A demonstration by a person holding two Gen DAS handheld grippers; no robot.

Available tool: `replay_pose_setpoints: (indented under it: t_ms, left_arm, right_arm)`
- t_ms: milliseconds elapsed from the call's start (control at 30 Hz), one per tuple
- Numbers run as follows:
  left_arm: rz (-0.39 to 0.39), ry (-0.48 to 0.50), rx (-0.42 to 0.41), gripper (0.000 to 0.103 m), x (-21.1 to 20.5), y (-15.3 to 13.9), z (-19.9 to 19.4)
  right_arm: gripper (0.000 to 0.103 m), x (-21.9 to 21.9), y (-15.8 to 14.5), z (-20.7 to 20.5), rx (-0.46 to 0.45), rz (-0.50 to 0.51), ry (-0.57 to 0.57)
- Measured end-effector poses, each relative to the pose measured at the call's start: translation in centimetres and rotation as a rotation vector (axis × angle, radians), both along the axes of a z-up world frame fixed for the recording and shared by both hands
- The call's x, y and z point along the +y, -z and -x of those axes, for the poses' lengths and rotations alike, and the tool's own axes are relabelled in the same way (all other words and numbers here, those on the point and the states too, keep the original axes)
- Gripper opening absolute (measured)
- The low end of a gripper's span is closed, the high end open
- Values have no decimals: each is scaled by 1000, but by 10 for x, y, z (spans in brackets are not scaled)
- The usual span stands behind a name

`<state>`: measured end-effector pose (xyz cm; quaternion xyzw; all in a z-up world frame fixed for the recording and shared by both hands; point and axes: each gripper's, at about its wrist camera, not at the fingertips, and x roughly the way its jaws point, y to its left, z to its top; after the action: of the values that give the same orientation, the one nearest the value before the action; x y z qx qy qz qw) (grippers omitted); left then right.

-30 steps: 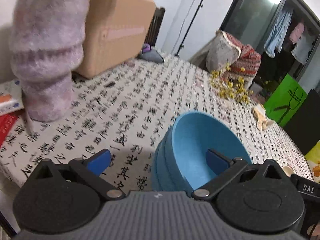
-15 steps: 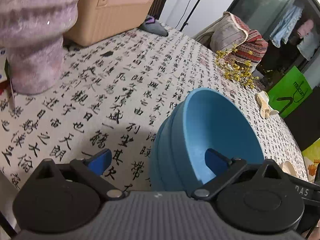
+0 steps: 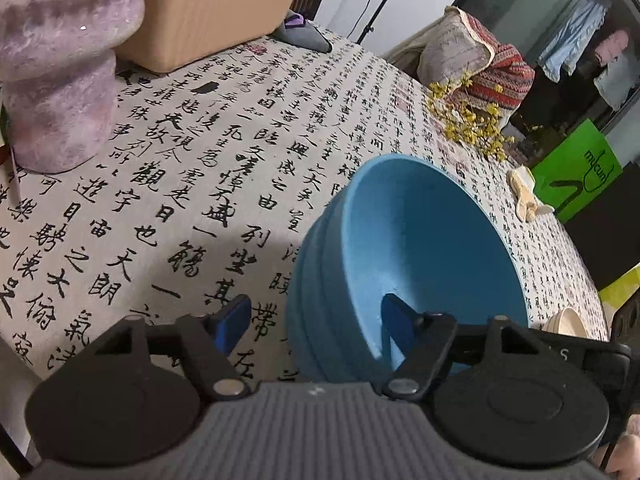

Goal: Organize plates and bowls
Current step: 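Close both grippers on the rim of the three stacked blue bowls, then lift the stacked blue bowls with both grippers toward the cream plates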

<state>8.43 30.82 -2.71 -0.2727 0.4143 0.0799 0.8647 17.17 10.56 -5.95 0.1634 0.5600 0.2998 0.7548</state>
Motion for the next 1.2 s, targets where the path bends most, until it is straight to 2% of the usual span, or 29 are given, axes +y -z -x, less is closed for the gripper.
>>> replay_pose_setpoints:
  t_ms: [67,267,667,1200]
  left_arm:
    - [-11,8,14,69,-2,0,-4]
    - [-43,54,61,48,-10,0,-15]
    - [-87,35,81,47,-16,-3,-16]
    - [-121,38,52,47,-30,-17,-12]
  right_arm:
    - [51,2,0,-2,11,10,4]
    - [44,3,-1,-10,41,29,4]
    - [43,1,-3,-9,60,34,11]
    - [43,-7,-11,-8,48,9,8]
